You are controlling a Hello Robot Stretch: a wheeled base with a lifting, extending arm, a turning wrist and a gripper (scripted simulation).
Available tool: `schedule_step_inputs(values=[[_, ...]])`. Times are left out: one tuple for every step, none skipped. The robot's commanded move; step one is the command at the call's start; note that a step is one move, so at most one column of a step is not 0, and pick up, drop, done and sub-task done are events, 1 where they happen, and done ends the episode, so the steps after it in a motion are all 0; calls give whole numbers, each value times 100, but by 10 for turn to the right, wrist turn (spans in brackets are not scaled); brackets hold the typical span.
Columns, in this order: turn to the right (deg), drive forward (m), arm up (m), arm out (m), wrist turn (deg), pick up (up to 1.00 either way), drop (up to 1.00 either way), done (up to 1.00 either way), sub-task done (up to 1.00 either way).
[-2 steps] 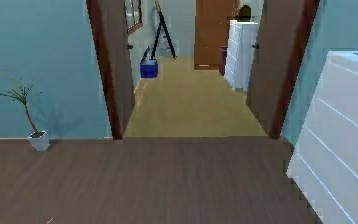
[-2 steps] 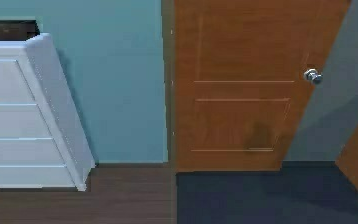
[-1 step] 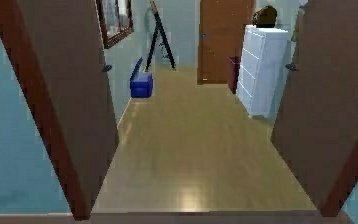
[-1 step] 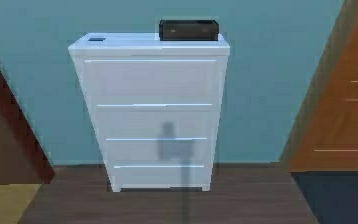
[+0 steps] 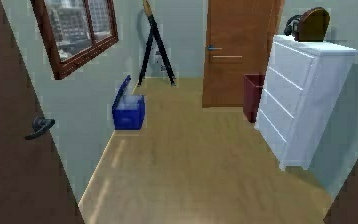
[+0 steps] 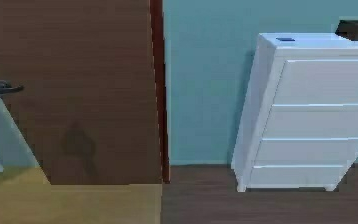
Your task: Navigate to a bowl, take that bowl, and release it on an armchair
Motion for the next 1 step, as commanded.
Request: schedule_step_inputs(values=[[0,100,0,0,0,0,0,0,0]])
